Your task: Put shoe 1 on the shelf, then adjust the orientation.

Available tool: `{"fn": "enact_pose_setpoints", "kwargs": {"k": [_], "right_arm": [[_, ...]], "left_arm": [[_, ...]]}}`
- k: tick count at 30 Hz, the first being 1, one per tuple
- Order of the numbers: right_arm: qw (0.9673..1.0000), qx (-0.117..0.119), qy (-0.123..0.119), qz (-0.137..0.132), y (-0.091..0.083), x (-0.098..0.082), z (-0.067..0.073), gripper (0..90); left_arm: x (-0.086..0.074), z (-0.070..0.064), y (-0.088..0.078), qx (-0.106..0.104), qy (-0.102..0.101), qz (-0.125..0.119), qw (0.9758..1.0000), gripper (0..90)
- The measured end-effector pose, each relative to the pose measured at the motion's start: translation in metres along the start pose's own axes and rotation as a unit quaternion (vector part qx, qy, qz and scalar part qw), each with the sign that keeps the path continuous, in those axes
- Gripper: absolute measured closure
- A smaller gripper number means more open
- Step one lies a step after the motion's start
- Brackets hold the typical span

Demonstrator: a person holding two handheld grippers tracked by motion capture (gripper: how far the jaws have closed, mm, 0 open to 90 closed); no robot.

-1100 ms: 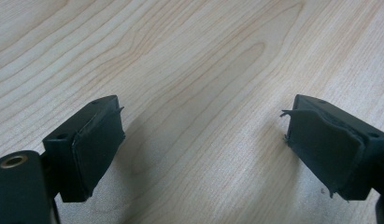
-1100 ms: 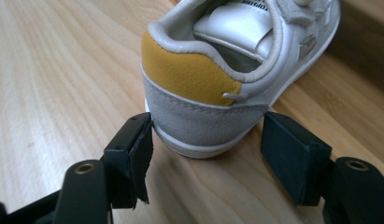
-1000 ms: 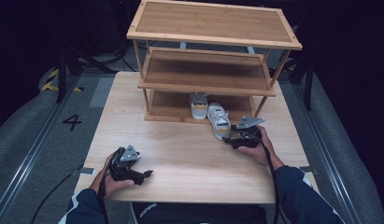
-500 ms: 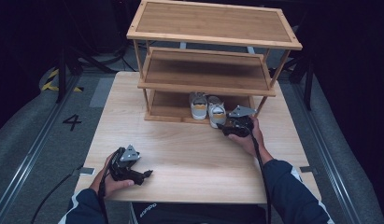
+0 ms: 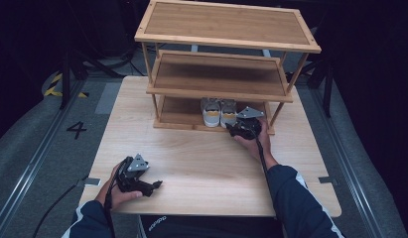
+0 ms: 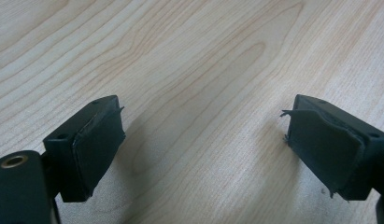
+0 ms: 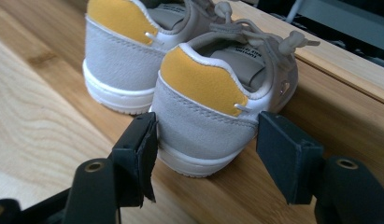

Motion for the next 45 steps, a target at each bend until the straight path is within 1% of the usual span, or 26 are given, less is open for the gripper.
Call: {"fn": "enact_pose_setpoints", "kwargs": {"k": [4, 6, 8, 10, 13, 14, 19, 22, 23, 24, 27, 30, 33, 37, 39, 40, 41, 42, 43, 44, 45], "right_arm": [[1.0, -0.007, 0.007, 0.003, 0.004, 0.002, 0.002, 39.4], [0.9999, -0.011, 0.006, 0.006, 0.006, 0.003, 0.002, 39.4], [0.9999, -0.01, 0.005, 0.007, 0.006, 0.003, 0.002, 39.2], [0.9999, -0.007, 0.011, 0.007, 0.006, 0.004, 0.001, 38.9], [0.9999, -0.007, 0.011, 0.009, 0.007, 0.004, 0.001, 37.9], [0.9998, -0.004, 0.013, 0.015, 0.008, 0.006, 0.0, 36.9], [0.9998, -0.011, 0.004, 0.019, 0.01, 0.007, 0.0, 36.8], [0.9998, -0.006, 0.014, 0.016, 0.009, 0.006, -0.002, 37.1], [0.9998, -0.005, 0.013, 0.017, 0.009, 0.007, -0.002, 37.1], [0.9998, -0.005, 0.009, 0.019, 0.009, 0.007, -0.002, 37.6], [0.9998, -0.006, 0.007, 0.02, 0.008, 0.007, -0.002, 37.9], [0.9996, 0.001, 0.004, 0.028, 0.006, 0.008, -0.001, 36.5], [0.9994, 0.004, -0.006, 0.035, 0.004, 0.007, -0.001, 37.0], [0.9993, 0.013, -0.01, 0.035, -0.002, 0.008, -0.003, 36.4], [0.9987, 0.02, -0.02, 0.042, -0.006, 0.01, -0.003, 36.1], [0.9987, 0.02, -0.02, 0.042, -0.006, 0.01, -0.003, 36.1], [0.9982, 0.025, -0.03, 0.045, -0.009, 0.011, -0.002, 35.9], [0.9982, 0.025, -0.03, 0.045, -0.009, 0.011, -0.002, 35.9], [0.9973, 0.032, -0.04, 0.053, -0.012, 0.011, -0.001, 34.3], [0.9973, 0.032, -0.04, 0.053, -0.012, 0.011, -0.001, 34.3], [0.9968, 0.032, -0.045, 0.058, -0.014, 0.011, 0.0, 34.2]], "left_arm": [[0.0, 0.0, 0.0, 0.0, -0.003, 0.0, 1.0, 11.1], [0.0, 0.0, 0.0, 0.0, -0.003, 0.0, 1.0, 11.1], [0.0, 0.0, 0.0, 0.0, -0.003, 0.0, 1.0, 11.1], [0.0, 0.0, 0.0, -0.001, -0.003, 0.0, 1.0, 11.1], [0.0, 0.0, 0.0, -0.001, -0.003, 0.0, 1.0, 11.1], [0.0, 0.0, 0.0, -0.001, -0.001, -0.002, 1.0, 11.1], [0.0, 0.0, 0.0, -0.002, 0.0, -0.003, 1.0, 11.3], [0.0, 0.001, 0.0, -0.003, 0.004, -0.002, 1.0, 11.1], [0.0, 0.001, 0.0, -0.004, 0.002, -0.003, 1.0, 11.1], [0.0, 0.001, 0.0, -0.005, 0.001, -0.002, 1.0, 11.1], [0.0, 0.001, 0.0, -0.004, 0.001, -0.003, 1.0, 11.2], [0.0, 0.001, 0.0, -0.003, 0.003, -0.002, 1.0, 11.2], [0.0, 0.002, 0.0, -0.003, 0.005, -0.002, 1.0, 11.2], [-0.001, 0.001, 0.0, -0.003, 0.002, -0.002, 1.0, 11.7], [-0.001, 0.0, -0.001, -0.001, 0.001, -0.001, 1.0, 11.9], [-0.001, 0.0, -0.001, -0.001, 0.001, -0.001, 1.0, 11.9], [-0.001, 0.0, -0.001, -0.001, -0.002, -0.003, 1.0, 11.9], [-0.001, 0.0, -0.001, -0.001, -0.002, -0.003, 1.0, 11.9], [-0.001, -0.001, -0.001, -0.001, -0.003, -0.005, 1.0, 11.9], [-0.001, -0.001, -0.001, -0.001, -0.003, -0.005, 1.0, 11.9], [-0.001, -0.001, -0.001, 0.0, -0.003, -0.004, 1.0, 11.9]]}}
Point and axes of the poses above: each handheld gripper's, and its own axes: y roughly forward along the jaws, x roughly out of its top, z roughly to its left, the point moved 2 cm from there along y, roughly forward along the jaws, and after that the axes turned 5 degrees about y, right-handed, at the moved point
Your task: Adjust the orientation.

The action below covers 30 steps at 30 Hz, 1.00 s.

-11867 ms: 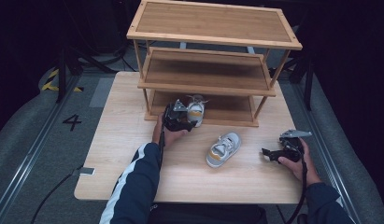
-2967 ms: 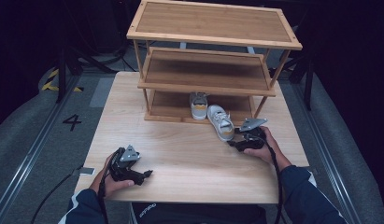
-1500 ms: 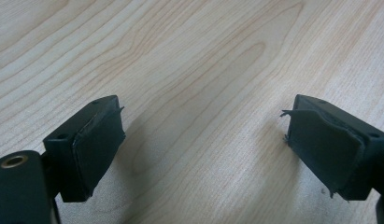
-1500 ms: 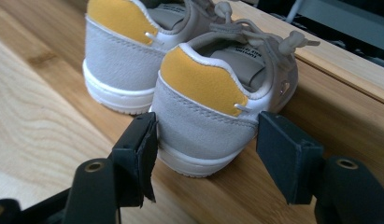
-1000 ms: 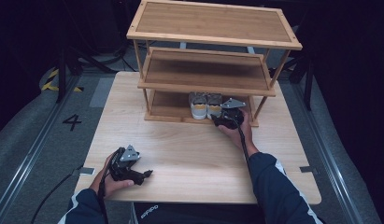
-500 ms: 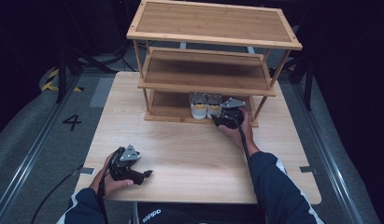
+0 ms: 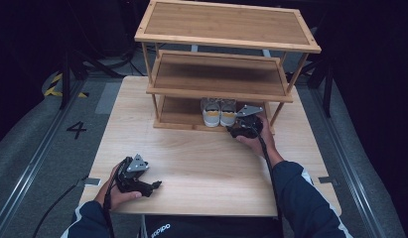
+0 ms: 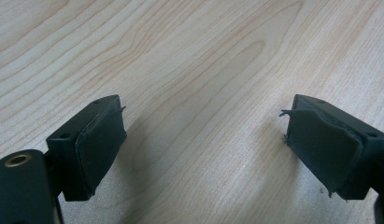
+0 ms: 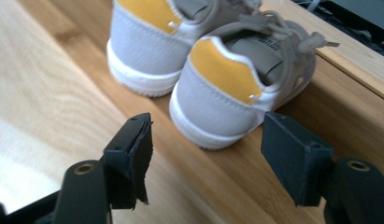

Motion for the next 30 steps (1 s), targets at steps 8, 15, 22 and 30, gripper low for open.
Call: {"fn": "enact_pose_setpoints", "kwargs": {"k": [8, 15, 22, 30], "right_arm": [[0.9993, 0.011, -0.027, 0.025, -0.018, -0.002, -0.001, 32.0], [0.9983, 0.025, -0.039, 0.035, -0.031, -0.004, -0.004, 31.1], [0.9979, 0.028, -0.041, 0.043, -0.044, -0.015, -0.011, 30.5], [0.9966, 0.025, -0.06, 0.051, -0.062, -0.031, -0.012, 29.8]], "left_arm": [[0.0, 0.0, 0.0, 0.0, -0.001, 0.001, 1.0, 11.9], [-0.001, 0.0, -0.001, 0.005, -0.001, 0.002, 1.0, 11.9], [-0.001, 0.0, -0.001, 0.004, -0.001, 0.002, 1.0, 11.9], [-0.001, -0.001, -0.001, 0.004, -0.004, 0.002, 1.0, 11.9]]}}
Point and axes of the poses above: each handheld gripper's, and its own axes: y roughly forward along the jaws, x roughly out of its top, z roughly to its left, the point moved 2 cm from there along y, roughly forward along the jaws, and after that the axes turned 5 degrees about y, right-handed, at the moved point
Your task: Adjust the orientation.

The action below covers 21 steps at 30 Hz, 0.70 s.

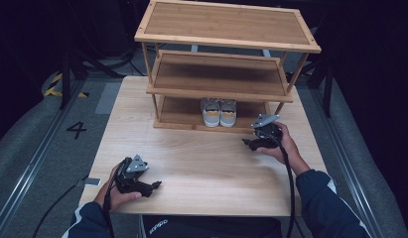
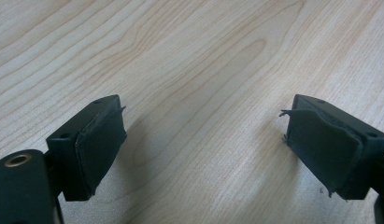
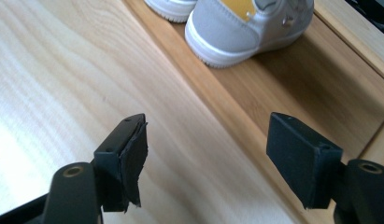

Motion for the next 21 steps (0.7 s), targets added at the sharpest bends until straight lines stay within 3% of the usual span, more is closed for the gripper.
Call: {"fn": "enact_pose_setpoints", "kwargs": {"k": [11, 21], "right_arm": [[0.9998, 0.002, -0.019, 0.003, -0.023, -0.027, 0.01, 29.1], [0.9999, -0.001, -0.015, 0.004, -0.036, -0.046, 0.01, 28.1]], "left_arm": [[0.001, 0.0, 0.001, 0.002, -0.001, 0.0, 1.0, 11.4], [0.001, 0.001, 0.001, -0.004, 0.001, 0.001, 1.0, 11.2]]}}
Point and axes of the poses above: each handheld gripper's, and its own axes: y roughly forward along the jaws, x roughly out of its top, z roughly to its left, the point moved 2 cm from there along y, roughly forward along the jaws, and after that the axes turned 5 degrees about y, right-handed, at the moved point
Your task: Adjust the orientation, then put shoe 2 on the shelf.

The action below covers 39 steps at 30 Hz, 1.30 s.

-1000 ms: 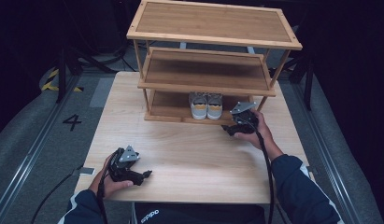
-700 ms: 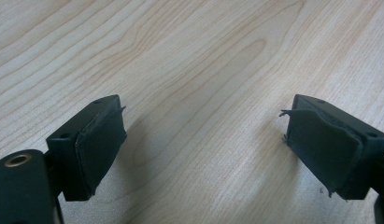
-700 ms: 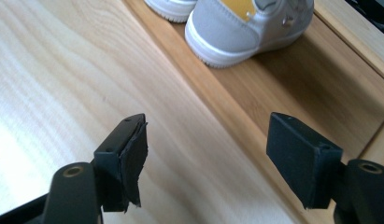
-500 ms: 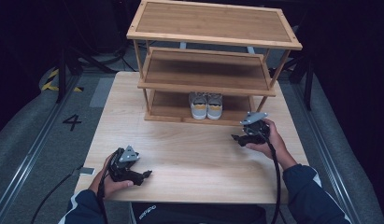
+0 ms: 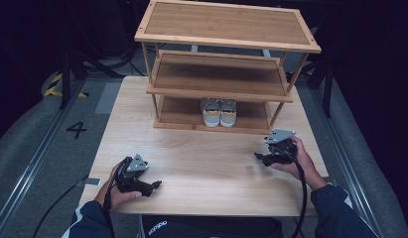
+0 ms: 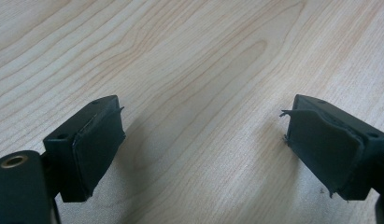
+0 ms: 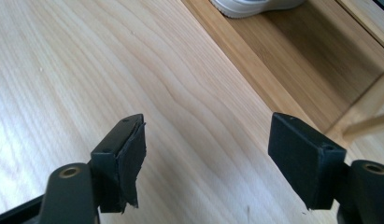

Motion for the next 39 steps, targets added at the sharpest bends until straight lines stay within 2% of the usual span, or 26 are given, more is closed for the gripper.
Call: {"fn": "enact_pose_setpoints", "kwargs": {"k": [7, 16, 24, 27, 34, 36, 37, 38, 39], "right_arm": [[0.9999, -0.003, 0.008, -0.006, -0.011, -0.019, -0.003, 27.4], [0.9987, -0.005, 0.047, -0.017, -0.027, -0.052, -0.017, 25.4], [0.9966, -0.001, 0.079, -0.023, -0.039, -0.079, -0.02, 23.7], [0.9942, 0.0, 0.104, -0.027, -0.045, -0.095, -0.023, 23.4], [0.9911, -0.002, 0.13, -0.027, -0.052, -0.12, -0.026, 23.9], [0.988, -0.003, 0.151, -0.031, -0.055, -0.13, -0.027, 23.8], [0.988, -0.003, 0.151, -0.031, -0.055, -0.13, -0.027, 23.8], [0.9859, -0.003, 0.164, -0.032, -0.058, -0.136, -0.027, 23.7], [0.9851, -0.003, 0.169, -0.032, -0.059, -0.139, -0.027, 23.7]], "left_arm": [[0.0, 0.0, 0.0, 0.001, -0.001, 0.0, 1.0, 11.2], [0.0, -0.001, 0.0, 0.006, -0.005, -0.001, 1.0, 11.3], [0.0, -0.001, 0.0, 0.006, -0.004, -0.001, 1.0, 11.3], [0.0, -0.001, 0.0, 0.007, -0.005, -0.001, 1.0, 11.3], [0.0, -0.001, 0.0, 0.008, -0.006, -0.001, 0.9999, 11.3], [0.0, -0.001, 0.0, 0.009, -0.006, 0.001, 0.9999, 11.3], [0.0, -0.002, 0.0, 0.009, -0.006, 0.001, 0.9999, 11.3], [0.0, -0.002, 0.0, 0.009, -0.007, 0.001, 0.9999, 11.3], [0.0, -0.002, 0.0, 0.009, -0.007, 0.001, 0.9999, 11.2]]}}
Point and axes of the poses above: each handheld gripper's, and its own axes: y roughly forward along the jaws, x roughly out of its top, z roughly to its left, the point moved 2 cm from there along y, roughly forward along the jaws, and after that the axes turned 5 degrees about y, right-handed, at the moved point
